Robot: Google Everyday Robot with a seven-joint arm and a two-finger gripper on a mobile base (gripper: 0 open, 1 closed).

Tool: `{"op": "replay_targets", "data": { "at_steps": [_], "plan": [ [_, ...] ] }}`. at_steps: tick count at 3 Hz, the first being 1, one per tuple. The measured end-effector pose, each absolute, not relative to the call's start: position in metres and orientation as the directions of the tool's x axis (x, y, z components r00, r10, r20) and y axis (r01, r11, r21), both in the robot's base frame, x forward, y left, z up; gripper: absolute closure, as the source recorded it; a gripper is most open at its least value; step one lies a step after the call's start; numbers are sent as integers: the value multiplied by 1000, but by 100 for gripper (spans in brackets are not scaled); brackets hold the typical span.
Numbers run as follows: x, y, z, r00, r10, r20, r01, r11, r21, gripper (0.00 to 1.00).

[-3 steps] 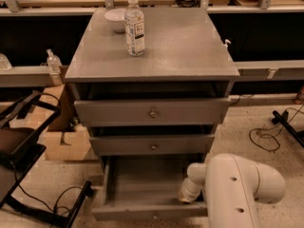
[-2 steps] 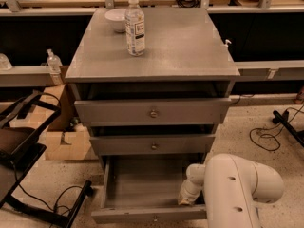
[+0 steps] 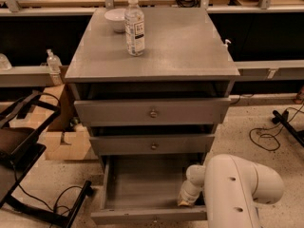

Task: Open bottom drawer

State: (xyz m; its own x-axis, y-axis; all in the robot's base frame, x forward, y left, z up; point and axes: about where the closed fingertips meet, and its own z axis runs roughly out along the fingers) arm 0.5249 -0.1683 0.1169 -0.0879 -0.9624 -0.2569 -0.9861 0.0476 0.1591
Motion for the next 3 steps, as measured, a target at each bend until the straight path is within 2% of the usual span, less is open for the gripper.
{"op": "replay_targets", "data": {
  "at_steps": [3],
  "plan": [
    [526,-168,117,-88,-962,-257,-986,48,159,31]
  ]
}}
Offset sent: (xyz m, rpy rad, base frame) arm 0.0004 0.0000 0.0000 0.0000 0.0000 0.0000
